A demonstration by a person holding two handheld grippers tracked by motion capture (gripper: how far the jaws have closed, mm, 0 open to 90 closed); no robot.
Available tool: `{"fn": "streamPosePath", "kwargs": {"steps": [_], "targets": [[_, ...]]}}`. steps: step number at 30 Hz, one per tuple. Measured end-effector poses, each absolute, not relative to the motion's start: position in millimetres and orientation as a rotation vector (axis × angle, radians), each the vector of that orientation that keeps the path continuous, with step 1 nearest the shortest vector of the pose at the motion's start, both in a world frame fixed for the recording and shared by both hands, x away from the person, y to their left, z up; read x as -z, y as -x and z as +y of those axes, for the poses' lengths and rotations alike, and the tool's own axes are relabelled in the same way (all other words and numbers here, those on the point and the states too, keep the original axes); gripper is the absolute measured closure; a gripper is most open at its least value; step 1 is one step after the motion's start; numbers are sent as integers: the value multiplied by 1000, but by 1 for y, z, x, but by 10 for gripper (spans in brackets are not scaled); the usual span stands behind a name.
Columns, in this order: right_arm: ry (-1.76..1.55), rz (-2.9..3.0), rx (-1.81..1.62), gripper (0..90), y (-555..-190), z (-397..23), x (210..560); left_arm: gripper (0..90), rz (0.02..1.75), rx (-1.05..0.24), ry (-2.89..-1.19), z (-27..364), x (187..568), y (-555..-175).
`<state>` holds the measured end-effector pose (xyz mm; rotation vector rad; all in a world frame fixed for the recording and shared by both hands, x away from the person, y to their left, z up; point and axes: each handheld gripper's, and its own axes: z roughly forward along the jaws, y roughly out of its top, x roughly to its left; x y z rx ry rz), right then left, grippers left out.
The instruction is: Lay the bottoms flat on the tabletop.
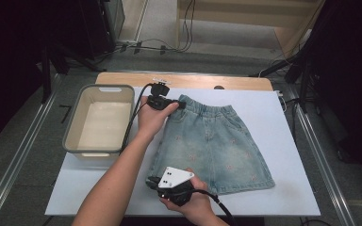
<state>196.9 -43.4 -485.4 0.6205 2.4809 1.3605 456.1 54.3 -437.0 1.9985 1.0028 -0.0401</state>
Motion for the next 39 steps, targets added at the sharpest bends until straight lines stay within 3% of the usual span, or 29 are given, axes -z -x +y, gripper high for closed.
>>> {"fn": "streamPosePath", "kwargs": {"steps": [10, 18, 39], "targets": [[-521, 2399, -1522, 809, -187, -37, 458, 707, 1078, -75, -2028, 82, 415, -453], [-495, 2358, -1615, 809, -187, -28, 437, 708, 1143, -87, -1986, 109, 405, -457], [-559, 2268, -1618, 809, -170, -85, 442, 709, 1091, -45, -1990, 82, 410, -458]]}}
